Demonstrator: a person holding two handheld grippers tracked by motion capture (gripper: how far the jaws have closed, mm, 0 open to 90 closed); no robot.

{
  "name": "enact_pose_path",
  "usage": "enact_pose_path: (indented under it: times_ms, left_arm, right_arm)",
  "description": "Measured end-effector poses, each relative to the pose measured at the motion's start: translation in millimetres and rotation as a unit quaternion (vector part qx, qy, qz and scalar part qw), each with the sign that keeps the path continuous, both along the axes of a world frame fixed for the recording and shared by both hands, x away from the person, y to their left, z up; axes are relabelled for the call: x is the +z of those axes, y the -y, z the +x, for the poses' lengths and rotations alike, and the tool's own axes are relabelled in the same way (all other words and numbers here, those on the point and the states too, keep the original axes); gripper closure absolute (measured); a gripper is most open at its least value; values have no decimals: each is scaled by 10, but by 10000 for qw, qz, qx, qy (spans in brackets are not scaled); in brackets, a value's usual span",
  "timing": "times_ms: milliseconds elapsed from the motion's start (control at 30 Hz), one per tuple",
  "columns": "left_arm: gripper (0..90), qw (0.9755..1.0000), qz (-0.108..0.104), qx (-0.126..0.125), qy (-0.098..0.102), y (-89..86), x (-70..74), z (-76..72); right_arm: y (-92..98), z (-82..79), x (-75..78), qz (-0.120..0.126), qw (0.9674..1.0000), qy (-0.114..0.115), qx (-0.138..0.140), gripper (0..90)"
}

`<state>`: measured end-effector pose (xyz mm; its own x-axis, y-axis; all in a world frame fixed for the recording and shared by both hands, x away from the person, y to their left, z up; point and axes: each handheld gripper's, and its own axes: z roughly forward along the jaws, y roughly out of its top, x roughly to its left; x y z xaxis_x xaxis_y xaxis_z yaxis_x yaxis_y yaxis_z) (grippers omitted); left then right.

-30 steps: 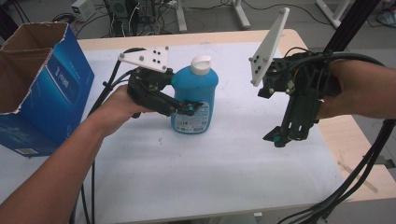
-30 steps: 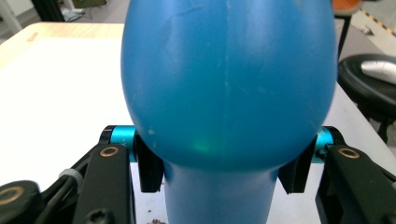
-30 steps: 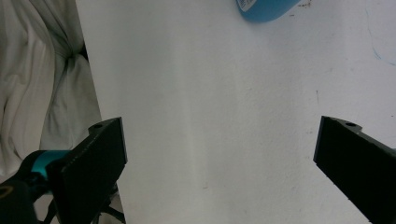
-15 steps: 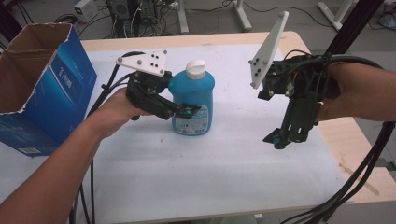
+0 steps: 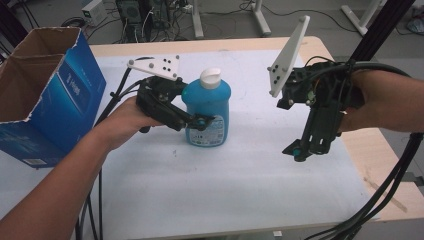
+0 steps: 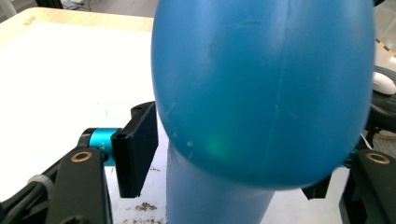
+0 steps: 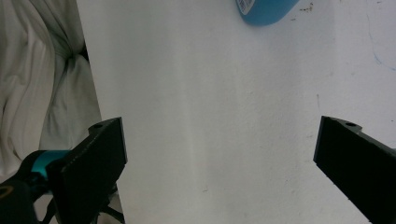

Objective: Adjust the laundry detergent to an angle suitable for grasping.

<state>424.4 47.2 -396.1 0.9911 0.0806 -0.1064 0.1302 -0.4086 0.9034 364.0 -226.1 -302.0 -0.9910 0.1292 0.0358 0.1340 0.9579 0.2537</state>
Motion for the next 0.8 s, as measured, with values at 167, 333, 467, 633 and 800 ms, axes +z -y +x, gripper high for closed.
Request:
enact_pose_path:
  times_ms: [167,333,467,633,800]
  left_arm:
    - [232,9998,-83,18,-178,-11,19,-8]
    - [189,9994,-105,207,-243,-12,62,-40]
    - [190,9984,-186,355,-391,-8,86,-58]
    - [190,9978,-32,497,-436,-26,86,-47]
    - [177,9981,86,558,-249,-25,111,-70]
  right_arm:
    - [-8,-11,2,-13,10000,-19,-44,19]
    - [-6,-7,-3,-7,10000,-10,-25,19]
    - [-8,-10,-5,-12,10000,-19,-38,19]
    - [4,-3,-10,4,10000,-12,-40,20]
    - [12,-7,-10,-5,10000,-18,-80,20]
